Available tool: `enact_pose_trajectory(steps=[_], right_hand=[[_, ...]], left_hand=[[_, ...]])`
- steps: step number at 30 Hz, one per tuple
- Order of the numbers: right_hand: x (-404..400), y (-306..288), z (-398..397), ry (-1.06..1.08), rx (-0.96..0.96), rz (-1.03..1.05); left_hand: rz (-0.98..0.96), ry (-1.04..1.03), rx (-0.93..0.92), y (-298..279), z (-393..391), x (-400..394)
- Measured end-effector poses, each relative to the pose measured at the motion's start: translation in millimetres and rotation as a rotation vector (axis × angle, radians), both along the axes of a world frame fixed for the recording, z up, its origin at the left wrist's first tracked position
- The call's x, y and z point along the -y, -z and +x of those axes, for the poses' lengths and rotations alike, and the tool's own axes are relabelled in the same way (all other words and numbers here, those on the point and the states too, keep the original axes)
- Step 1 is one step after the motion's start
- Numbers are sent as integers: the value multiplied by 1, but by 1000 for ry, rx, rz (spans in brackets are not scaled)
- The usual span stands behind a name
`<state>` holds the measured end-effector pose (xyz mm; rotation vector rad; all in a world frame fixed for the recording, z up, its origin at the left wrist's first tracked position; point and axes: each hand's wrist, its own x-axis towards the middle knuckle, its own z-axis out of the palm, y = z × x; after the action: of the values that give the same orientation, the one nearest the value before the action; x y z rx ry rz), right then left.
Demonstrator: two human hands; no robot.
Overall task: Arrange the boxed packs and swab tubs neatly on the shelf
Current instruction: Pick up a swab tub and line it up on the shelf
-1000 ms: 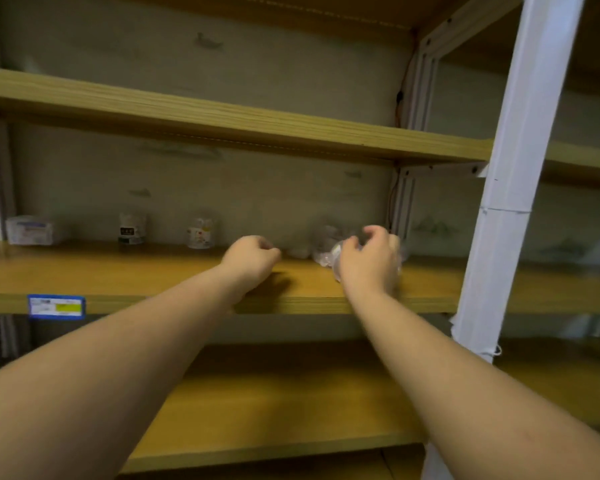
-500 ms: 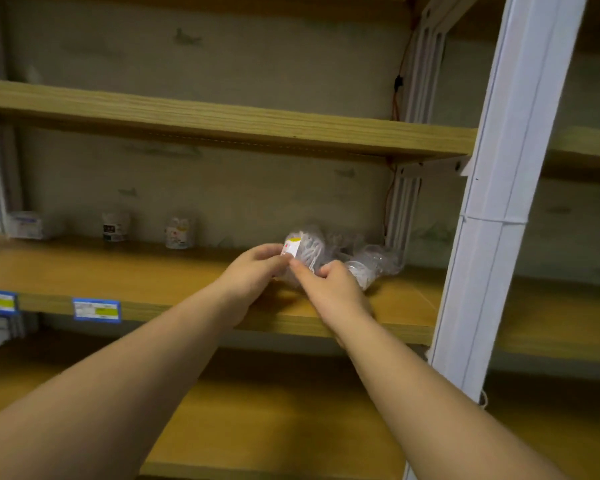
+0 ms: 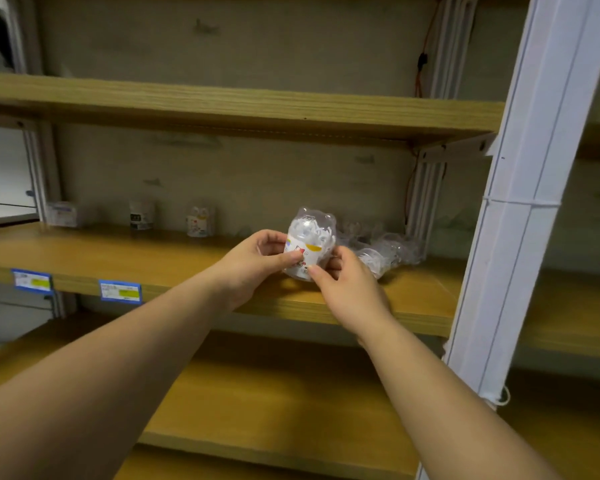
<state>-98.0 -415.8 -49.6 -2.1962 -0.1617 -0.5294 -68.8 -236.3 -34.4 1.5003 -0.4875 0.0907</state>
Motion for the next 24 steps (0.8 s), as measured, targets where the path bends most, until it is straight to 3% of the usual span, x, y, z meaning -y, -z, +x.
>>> enact_pose_trajectory(steps=[10,19,24], right_hand=[[-21,-13,-8,-185,-55,235],[-189,-27,16,-268,-73,268],[-233,-14,36,-166,-52,209]], left_hand=[[180,83,-136,-21,-20,-30],[263,-37,-33,-27,2,-200],[249,41,-12,-5,39,-247]])
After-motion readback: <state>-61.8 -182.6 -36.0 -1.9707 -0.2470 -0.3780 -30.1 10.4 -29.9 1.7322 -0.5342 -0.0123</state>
